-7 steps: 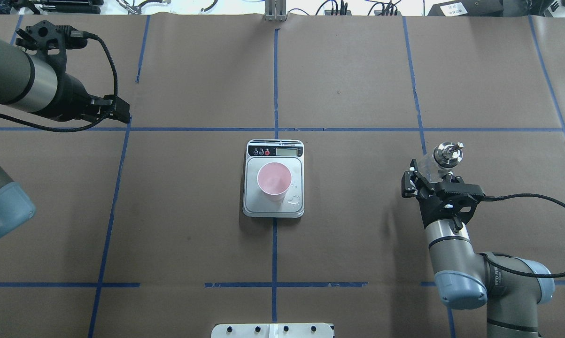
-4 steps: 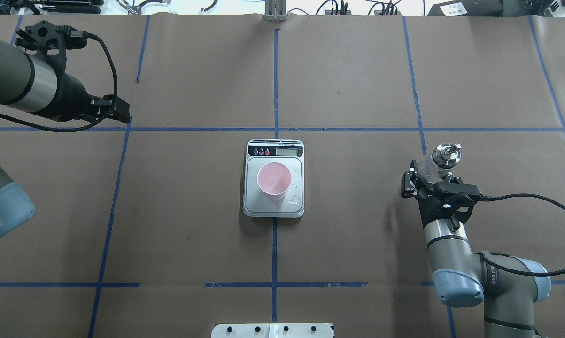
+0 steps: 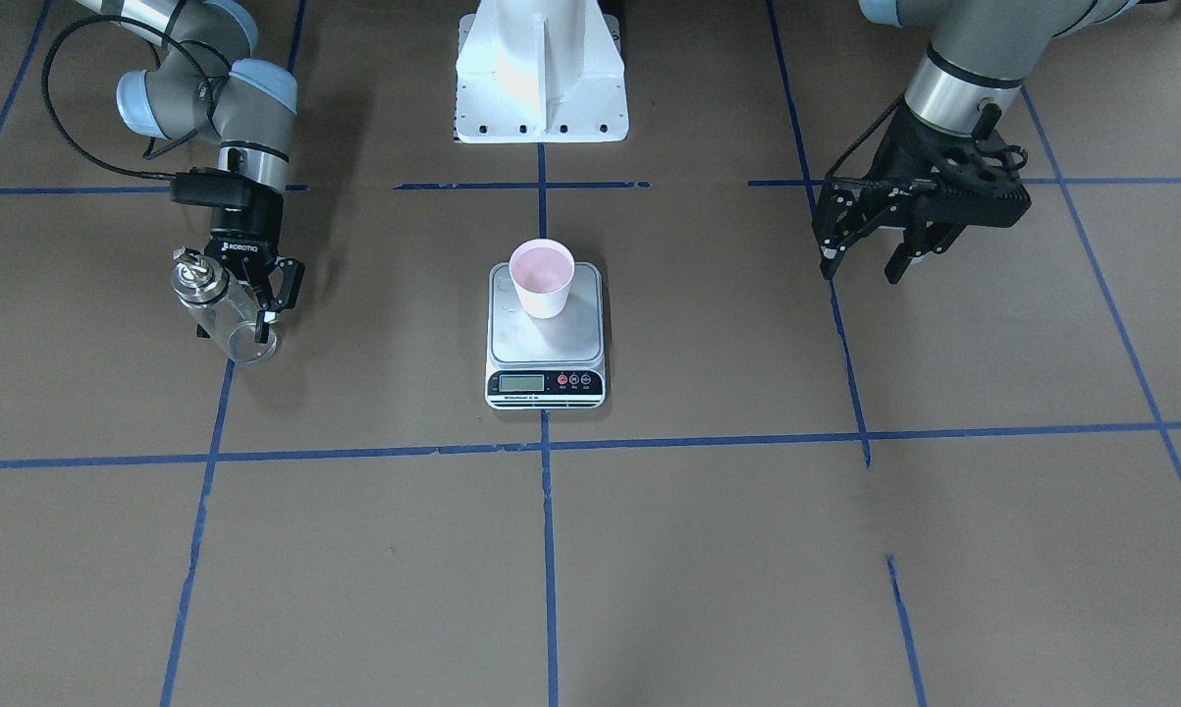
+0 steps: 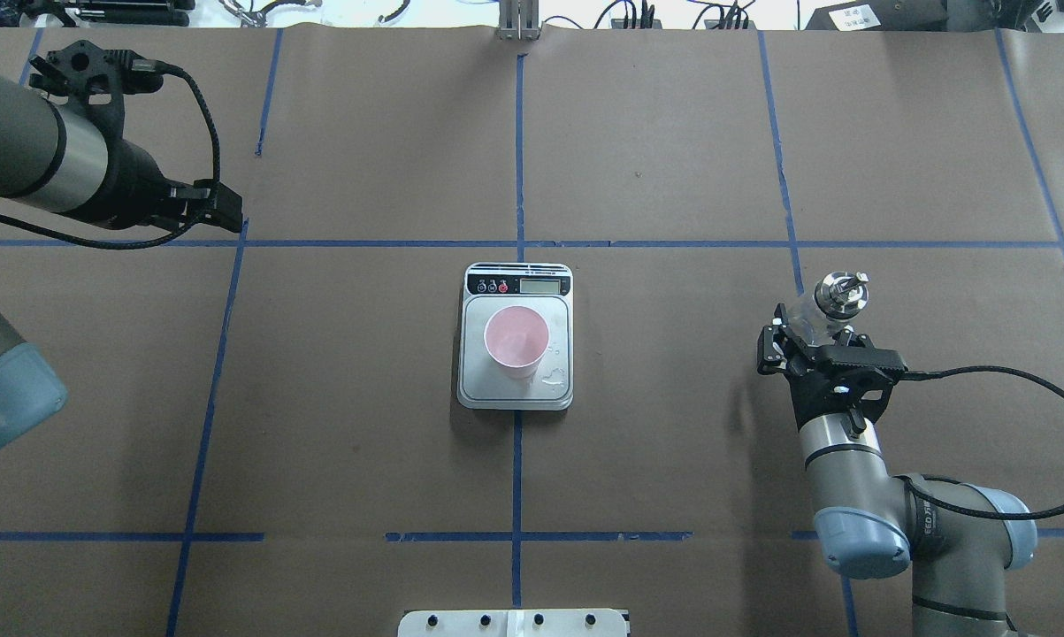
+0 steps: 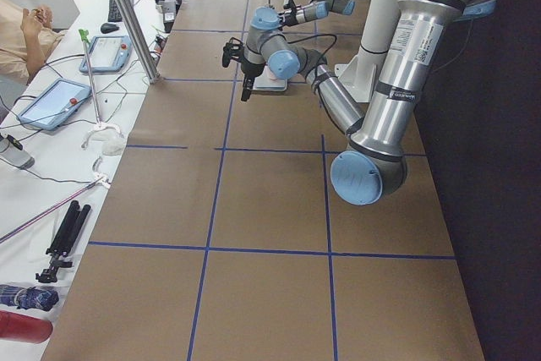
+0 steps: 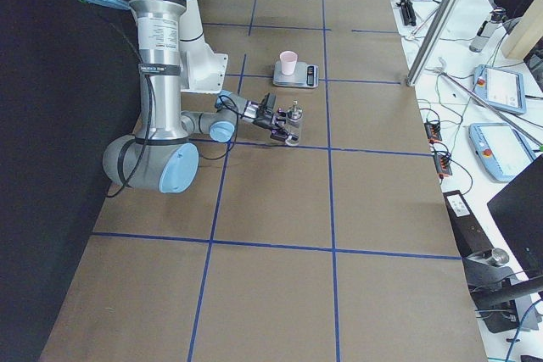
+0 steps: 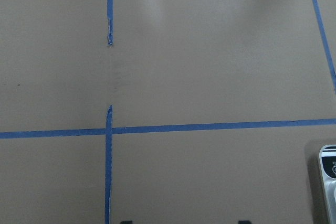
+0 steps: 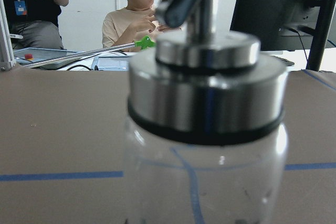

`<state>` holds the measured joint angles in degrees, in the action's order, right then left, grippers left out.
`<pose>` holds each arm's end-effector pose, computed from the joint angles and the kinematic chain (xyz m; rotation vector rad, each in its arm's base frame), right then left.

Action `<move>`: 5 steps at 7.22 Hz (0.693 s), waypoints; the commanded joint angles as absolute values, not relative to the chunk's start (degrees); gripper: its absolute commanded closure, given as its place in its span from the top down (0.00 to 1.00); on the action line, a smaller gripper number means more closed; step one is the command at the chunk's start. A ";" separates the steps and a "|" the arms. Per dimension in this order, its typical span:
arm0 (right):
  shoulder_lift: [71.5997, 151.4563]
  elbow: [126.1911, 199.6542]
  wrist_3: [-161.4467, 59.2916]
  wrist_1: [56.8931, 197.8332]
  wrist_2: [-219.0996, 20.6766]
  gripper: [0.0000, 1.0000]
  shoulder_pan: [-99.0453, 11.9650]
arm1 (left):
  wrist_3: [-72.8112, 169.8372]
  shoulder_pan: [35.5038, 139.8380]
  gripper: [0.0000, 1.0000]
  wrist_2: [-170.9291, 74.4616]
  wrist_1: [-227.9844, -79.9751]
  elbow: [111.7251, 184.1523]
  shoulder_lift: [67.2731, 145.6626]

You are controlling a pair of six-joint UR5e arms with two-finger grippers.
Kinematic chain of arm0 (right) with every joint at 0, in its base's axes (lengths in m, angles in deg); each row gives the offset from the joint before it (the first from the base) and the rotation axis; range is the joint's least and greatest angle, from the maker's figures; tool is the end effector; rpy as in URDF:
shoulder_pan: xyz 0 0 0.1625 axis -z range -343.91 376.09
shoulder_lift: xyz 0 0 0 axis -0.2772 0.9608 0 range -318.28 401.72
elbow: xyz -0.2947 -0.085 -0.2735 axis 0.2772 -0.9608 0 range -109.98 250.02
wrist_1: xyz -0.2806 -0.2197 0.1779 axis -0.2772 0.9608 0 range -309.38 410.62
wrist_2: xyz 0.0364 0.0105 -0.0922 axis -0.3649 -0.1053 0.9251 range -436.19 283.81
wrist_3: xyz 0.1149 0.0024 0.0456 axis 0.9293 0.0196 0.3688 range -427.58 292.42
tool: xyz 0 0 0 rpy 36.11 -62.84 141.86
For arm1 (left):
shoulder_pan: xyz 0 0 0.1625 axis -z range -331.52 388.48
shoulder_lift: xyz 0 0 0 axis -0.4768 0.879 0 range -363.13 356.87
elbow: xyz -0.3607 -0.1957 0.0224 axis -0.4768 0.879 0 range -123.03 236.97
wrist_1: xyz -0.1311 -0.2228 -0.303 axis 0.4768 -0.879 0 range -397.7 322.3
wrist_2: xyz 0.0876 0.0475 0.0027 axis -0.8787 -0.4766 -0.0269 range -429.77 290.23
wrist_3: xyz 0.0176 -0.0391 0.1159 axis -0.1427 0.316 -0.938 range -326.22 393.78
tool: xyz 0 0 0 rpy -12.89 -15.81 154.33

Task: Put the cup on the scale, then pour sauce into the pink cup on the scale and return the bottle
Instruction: 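Lower the dispenser to the table with the right gripper and release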

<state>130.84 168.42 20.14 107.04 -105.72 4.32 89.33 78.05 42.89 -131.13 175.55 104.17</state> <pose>-0.4318 -0.3360 0.4897 1.0862 -0.5518 0.5387 0.2815 -0.4628 0.2843 0.2925 0.8779 -0.0747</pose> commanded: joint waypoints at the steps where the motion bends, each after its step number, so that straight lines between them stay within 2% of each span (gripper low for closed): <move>1: 130.93 168.37 20.14 107.04 -106.76 0.28 4.31 | 89.33 78.05 0.73 42.82 -131.13 175.62 104.01; 2: 130.93 167.93 20.14 106.96 -106.95 0.99 4.31 | 89.33 78.05 0.73 42.82 -131.04 175.53 104.01; 5: 131.10 168.53 20.14 106.87 -106.78 1.00 4.31 | 89.33 77.96 0.73 42.82 -131.04 175.62 104.10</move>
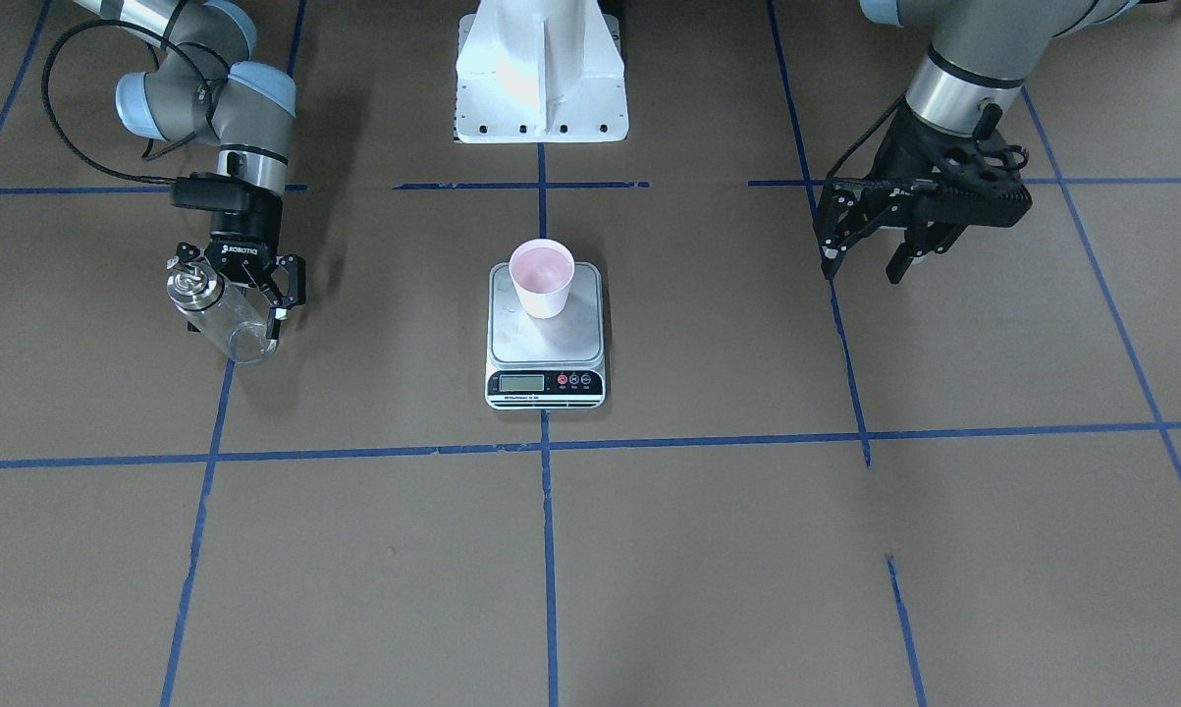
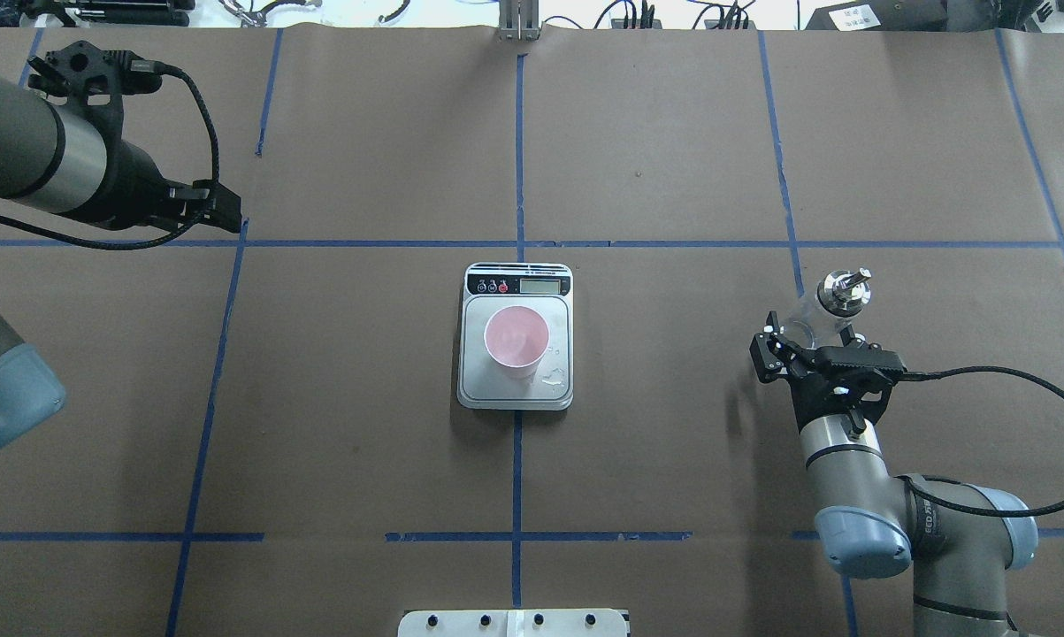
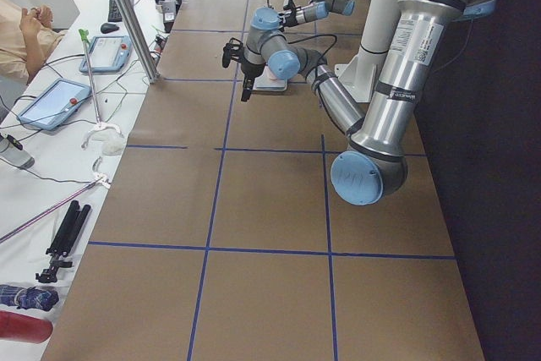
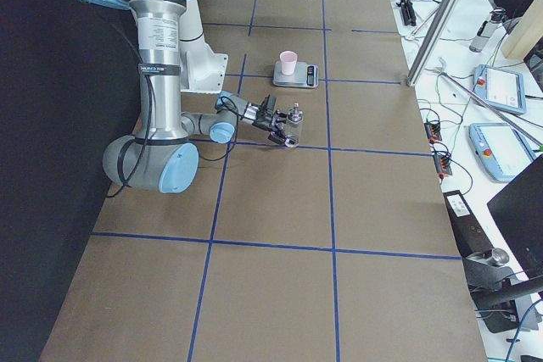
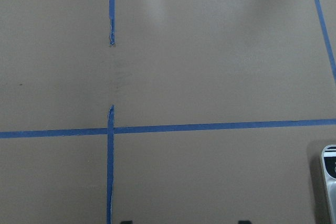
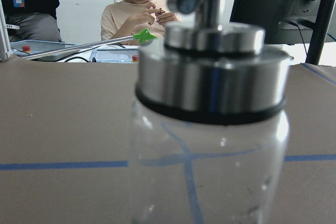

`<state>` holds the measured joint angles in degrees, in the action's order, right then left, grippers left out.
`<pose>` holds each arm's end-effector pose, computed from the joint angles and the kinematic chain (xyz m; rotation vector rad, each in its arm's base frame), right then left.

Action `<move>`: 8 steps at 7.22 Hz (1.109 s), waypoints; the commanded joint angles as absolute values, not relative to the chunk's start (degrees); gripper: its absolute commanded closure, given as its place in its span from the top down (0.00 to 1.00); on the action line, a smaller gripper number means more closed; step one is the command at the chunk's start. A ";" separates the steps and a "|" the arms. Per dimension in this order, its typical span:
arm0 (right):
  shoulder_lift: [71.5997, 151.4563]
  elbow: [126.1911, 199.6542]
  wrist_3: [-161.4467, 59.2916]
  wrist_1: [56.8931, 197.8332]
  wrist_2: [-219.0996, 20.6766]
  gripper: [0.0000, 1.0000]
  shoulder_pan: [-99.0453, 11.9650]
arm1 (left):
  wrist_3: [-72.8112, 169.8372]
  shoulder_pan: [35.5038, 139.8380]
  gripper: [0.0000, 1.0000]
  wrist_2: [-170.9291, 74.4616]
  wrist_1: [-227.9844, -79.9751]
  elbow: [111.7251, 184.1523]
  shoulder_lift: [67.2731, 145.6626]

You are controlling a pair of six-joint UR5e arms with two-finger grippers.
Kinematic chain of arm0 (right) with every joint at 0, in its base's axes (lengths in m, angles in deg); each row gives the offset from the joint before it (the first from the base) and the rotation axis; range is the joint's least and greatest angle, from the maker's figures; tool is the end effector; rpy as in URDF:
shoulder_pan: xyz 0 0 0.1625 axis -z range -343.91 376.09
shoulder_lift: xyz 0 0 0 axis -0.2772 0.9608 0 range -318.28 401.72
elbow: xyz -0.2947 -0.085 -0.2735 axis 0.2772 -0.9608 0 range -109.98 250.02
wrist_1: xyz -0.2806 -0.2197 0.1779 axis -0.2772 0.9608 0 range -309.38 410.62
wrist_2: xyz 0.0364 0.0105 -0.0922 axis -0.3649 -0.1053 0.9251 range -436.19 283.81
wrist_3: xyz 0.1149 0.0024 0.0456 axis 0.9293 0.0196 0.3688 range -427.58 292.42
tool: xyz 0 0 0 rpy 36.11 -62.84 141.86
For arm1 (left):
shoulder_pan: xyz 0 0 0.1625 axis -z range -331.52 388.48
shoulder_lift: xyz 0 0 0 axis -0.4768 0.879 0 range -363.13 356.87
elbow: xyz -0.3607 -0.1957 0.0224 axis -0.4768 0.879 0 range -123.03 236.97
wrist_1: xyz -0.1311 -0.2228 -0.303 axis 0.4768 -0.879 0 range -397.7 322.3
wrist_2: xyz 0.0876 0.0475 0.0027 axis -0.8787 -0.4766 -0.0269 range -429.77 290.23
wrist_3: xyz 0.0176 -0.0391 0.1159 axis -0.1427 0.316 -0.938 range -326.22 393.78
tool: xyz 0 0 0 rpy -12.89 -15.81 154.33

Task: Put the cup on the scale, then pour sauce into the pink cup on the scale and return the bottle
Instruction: 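Lower the dispenser to the table with the right gripper and release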

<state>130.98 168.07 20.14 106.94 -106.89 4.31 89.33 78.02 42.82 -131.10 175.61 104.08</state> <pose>-0.4331 -0.3351 0.4953 1.0672 -0.5506 0.5283 0.2814 -0.4624 0.2848 0.2924 0.8766 -0.0750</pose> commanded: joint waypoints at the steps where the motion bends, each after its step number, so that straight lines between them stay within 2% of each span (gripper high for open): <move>1: 131.45 168.80 20.14 106.78 -106.43 1.00 4.40 | 89.33 78.04 0.73 42.82 -131.04 175.62 104.19; 6: 134.35 171.97 22.51 106.51 -105.19 1.00 8.17 | 89.33 77.96 0.73 42.82 -131.04 175.53 104.10; 8: 139.60 175.03 22.51 106.43 -105.28 1.00 11.68 | 89.33 77.96 0.73 43.17 -131.04 175.71 104.27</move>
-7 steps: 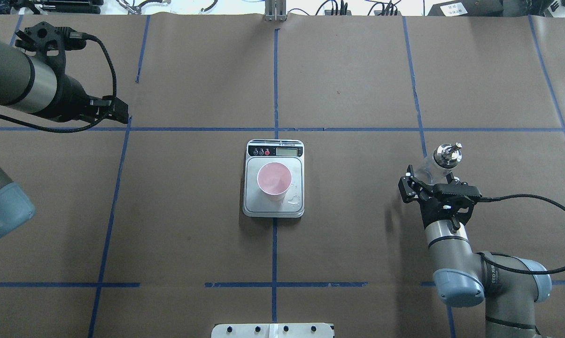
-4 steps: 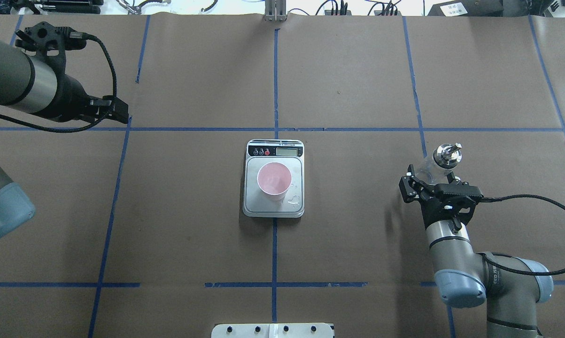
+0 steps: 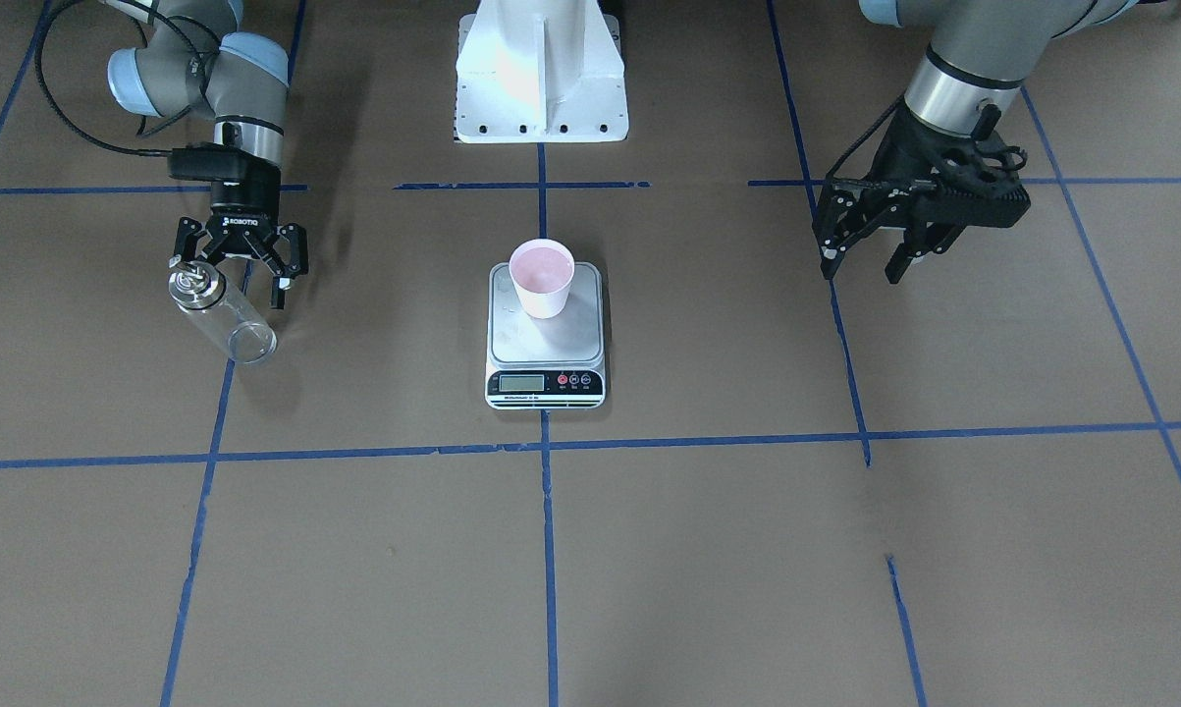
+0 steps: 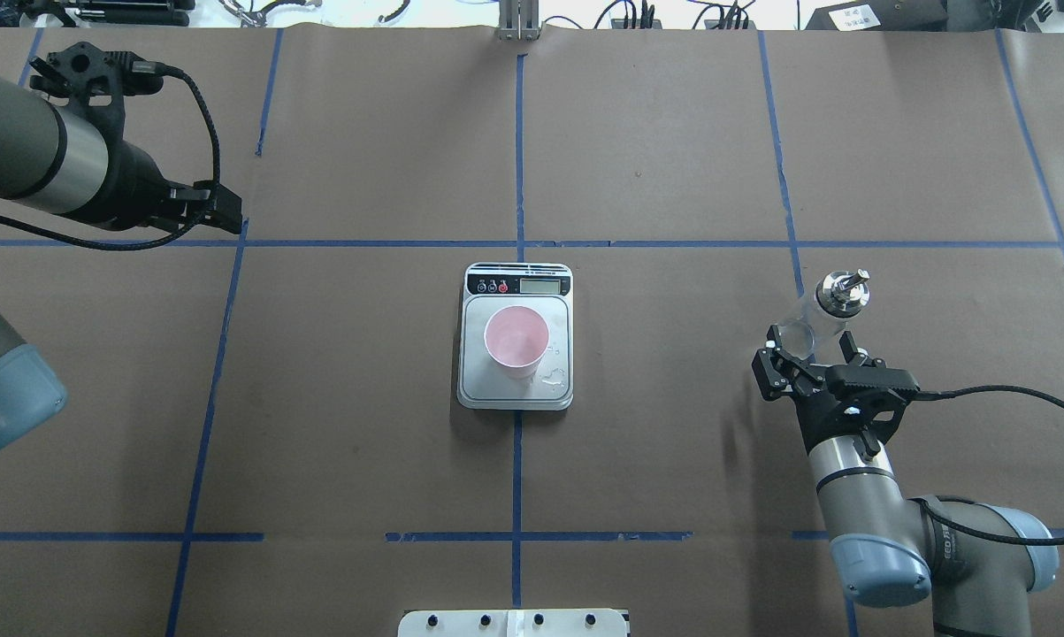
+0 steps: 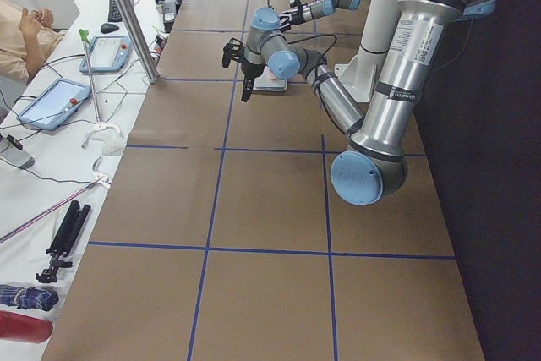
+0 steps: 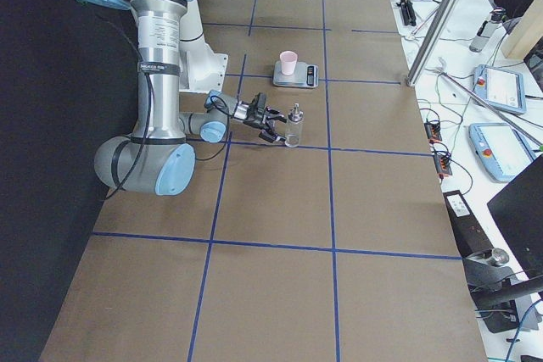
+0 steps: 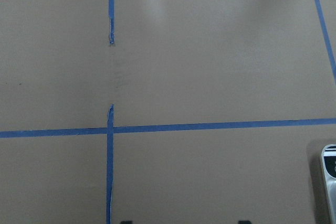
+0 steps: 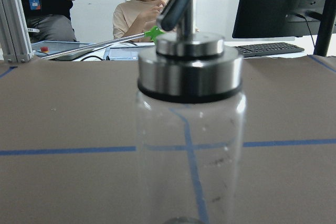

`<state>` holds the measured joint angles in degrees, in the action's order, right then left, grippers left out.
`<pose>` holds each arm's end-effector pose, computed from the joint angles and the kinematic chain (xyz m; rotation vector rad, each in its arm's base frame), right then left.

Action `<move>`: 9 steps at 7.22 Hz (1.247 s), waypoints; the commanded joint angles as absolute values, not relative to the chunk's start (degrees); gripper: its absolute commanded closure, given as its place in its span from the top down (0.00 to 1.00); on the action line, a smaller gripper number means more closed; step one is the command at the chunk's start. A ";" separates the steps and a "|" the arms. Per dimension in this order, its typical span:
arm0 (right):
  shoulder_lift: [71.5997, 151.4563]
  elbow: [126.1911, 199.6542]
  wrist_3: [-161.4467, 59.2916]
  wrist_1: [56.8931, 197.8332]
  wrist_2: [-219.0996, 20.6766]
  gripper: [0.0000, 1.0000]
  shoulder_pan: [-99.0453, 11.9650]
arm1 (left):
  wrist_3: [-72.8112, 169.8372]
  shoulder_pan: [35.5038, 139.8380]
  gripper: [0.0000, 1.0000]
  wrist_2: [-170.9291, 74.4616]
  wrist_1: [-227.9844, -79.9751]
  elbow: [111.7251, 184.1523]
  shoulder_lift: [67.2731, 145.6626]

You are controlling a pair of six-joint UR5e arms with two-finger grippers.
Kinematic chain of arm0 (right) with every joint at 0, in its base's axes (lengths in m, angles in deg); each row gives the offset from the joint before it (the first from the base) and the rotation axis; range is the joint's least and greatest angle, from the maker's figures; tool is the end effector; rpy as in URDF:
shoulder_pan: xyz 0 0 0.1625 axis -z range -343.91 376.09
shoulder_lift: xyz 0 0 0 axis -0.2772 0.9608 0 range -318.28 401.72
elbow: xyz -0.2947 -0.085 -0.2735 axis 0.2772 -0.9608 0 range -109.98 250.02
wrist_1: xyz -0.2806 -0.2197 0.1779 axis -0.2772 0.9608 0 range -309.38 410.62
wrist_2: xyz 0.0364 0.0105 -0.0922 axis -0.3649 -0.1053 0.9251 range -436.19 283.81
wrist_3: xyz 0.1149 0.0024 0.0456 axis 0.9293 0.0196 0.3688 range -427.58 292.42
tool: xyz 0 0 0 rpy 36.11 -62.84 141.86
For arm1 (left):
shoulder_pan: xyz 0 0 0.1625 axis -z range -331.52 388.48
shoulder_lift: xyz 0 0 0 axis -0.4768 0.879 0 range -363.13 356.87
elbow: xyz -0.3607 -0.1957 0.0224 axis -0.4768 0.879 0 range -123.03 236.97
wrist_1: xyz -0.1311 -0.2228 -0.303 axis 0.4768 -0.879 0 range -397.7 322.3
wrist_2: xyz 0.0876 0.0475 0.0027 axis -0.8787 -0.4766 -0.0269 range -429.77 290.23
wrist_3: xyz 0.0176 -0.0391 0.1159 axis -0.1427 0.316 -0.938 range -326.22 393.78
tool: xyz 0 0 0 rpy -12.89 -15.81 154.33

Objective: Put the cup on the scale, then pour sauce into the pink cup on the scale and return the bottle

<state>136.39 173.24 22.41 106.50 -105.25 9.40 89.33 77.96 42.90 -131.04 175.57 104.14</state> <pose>-0.4205 -0.2924 0.4928 1.0543 -0.6143 0.4970 0.2822 -0.4622 0.2846 0.2904 0.8770 -0.0735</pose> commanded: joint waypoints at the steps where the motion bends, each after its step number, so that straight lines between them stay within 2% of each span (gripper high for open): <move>1: 141.11 176.26 22.60 106.34 -105.46 1.00 13.26 | 89.33 77.96 0.73 43.17 -131.04 175.71 104.36; 3: 145.06 177.41 22.60 104.42 -106.68 1.00 15.29 | 89.24 78.05 0.73 43.26 -131.04 175.71 104.19; 5: 151.99 177.42 20.85 91.46 -112.02 1.00 15.21 | 89.15 78.05 0.73 43.26 -131.04 175.54 104.36; 9: 153.34 176.36 16.71 88.23 -113.45 1.00 14.95 | 88.63 77.96 0.73 43.26 -131.13 175.18 104.36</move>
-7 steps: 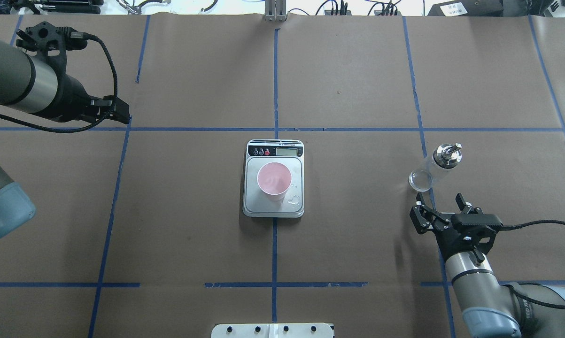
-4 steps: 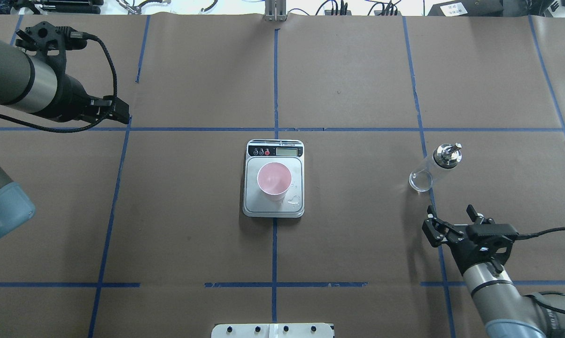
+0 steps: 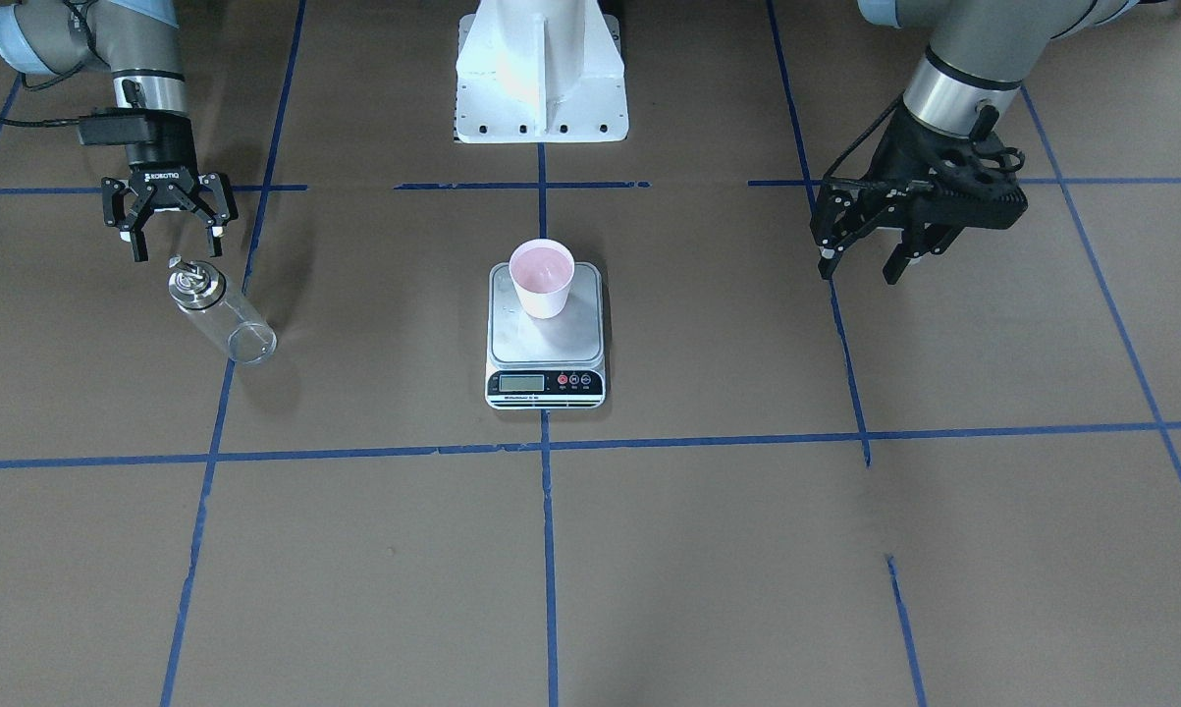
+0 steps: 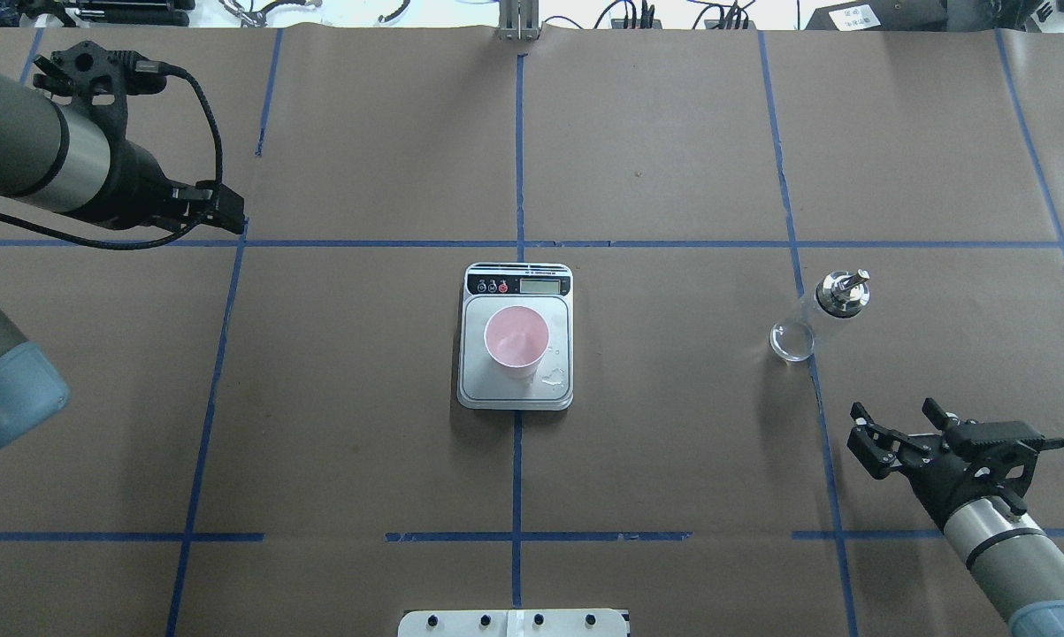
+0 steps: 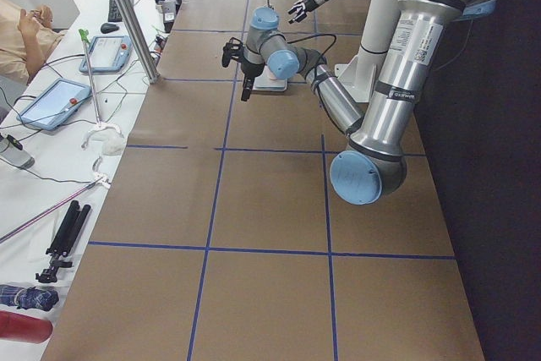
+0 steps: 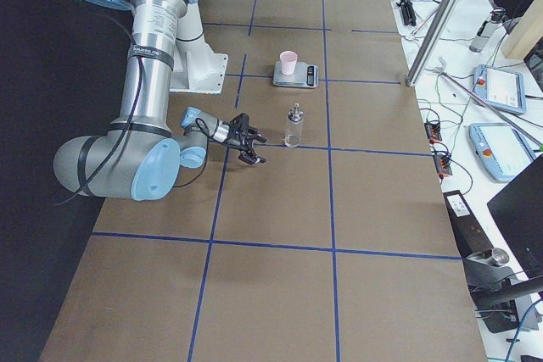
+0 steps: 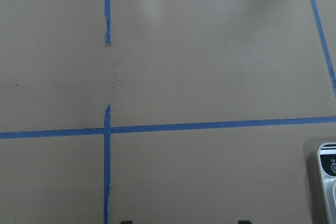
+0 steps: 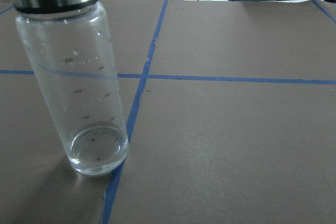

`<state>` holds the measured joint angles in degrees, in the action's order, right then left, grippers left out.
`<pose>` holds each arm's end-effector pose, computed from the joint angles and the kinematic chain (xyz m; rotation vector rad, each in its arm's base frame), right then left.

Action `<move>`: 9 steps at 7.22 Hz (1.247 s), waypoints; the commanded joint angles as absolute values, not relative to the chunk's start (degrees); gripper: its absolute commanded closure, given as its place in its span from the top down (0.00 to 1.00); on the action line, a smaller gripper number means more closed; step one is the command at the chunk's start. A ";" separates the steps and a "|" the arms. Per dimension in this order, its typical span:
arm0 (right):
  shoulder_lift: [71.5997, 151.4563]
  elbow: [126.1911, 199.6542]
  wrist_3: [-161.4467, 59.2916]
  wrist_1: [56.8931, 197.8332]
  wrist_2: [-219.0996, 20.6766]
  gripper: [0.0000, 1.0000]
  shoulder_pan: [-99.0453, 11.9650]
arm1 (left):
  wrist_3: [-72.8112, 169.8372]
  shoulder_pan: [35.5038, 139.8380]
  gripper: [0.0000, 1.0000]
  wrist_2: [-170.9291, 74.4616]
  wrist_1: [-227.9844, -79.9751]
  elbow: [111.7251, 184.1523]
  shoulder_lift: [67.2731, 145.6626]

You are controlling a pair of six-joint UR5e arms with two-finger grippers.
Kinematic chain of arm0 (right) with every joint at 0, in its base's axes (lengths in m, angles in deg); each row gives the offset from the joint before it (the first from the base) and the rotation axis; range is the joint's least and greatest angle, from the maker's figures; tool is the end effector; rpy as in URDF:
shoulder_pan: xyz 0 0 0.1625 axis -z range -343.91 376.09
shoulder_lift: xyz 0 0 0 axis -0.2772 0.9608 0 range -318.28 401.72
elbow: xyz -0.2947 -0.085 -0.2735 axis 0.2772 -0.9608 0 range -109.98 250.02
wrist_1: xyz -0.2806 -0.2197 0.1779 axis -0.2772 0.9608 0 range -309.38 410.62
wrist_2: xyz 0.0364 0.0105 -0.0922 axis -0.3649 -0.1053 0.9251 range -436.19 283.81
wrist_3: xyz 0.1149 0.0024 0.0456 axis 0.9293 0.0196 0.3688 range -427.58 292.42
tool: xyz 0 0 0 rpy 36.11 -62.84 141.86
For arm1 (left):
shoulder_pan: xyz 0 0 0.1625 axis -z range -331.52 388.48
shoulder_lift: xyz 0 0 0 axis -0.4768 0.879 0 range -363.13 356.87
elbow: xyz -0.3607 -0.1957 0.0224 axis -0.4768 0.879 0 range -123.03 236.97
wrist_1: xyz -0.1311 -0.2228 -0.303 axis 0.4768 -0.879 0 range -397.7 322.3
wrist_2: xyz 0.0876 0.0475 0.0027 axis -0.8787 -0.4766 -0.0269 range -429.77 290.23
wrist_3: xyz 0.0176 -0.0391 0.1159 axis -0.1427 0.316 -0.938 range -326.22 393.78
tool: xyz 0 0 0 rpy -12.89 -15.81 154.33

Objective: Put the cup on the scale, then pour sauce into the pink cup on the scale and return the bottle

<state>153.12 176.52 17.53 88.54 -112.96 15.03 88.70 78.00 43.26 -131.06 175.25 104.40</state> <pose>-0.3417 -0.2387 0.5543 0.9110 -0.7142 0.3226 0.2836 -0.4634 0.2843 0.2904 0.8784 -0.0614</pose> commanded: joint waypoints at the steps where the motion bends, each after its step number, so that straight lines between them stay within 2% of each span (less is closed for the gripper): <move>1: 153.52 176.36 14.88 88.23 -114.15 1.00 14.95 | 88.54 77.96 0.73 43.26 -131.13 175.01 104.36; 8: 154.84 174.87 10.66 87.45 -118.55 1.00 9.77 | 82.05 78.22 0.73 42.91 -131.57 172.90 104.28; 9: 154.92 171.91 8.82 81.79 -119.77 1.00 8.63 | 81.86 78.22 0.73 42.91 -131.65 172.11 104.10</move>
